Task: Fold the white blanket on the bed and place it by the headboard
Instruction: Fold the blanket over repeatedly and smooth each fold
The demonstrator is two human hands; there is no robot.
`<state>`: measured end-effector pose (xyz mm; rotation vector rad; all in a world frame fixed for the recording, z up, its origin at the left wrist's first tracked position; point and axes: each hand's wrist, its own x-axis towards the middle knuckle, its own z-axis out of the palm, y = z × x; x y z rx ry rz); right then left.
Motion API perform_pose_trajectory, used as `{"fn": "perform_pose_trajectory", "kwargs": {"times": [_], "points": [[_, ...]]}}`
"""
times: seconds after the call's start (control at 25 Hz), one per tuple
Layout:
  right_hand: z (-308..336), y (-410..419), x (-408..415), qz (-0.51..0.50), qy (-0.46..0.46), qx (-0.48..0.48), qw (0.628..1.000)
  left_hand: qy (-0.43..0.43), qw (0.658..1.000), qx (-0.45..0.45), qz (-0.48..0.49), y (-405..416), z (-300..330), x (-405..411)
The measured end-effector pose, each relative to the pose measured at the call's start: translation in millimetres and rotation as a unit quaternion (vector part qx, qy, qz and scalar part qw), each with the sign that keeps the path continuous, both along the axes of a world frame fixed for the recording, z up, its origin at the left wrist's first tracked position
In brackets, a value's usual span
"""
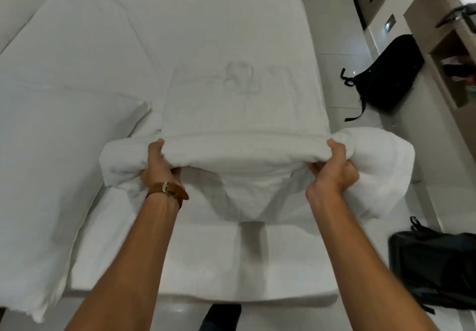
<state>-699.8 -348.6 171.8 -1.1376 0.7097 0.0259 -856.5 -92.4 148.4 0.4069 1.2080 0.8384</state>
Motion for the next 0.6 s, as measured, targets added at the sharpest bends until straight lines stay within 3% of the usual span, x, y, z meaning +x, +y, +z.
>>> {"fn": "perform_pose_trajectory", "kwargs": {"times": [0.28, 0.36, 0.44, 0.48, 0.52, 0.56, 0.6], "points": [[-50, 105, 167, 0.084, -0.01, -0.08, 0.993, 0.003, 0.998, 0.016, -0.063, 120, -51, 151], [-79, 110, 202, 0.158, 0.017, -0.122, 0.98, 0.035, 0.994, 0.013, -0.107, 137, -80, 180], [-111, 109, 224, 0.274, 0.042, -0.18, 0.944, 0.114, 0.975, 0.044, -0.188, 148, -113, 199], [-127, 108, 227, 0.339, 0.041, -0.203, 0.918, 0.183, 0.941, 0.094, -0.268, 148, -129, 203], [-145, 105, 226, 0.413, 0.022, -0.25, 0.875, 0.256, 0.878, 0.166, -0.369, 143, -144, 201], [-167, 101, 221, 0.498, -0.011, -0.332, 0.801, 0.32, 0.785, 0.249, -0.469, 133, -160, 196], [-191, 97, 212, 0.577, -0.038, -0.423, 0.698, 0.371, 0.678, 0.33, -0.543, 121, -178, 187]]}}
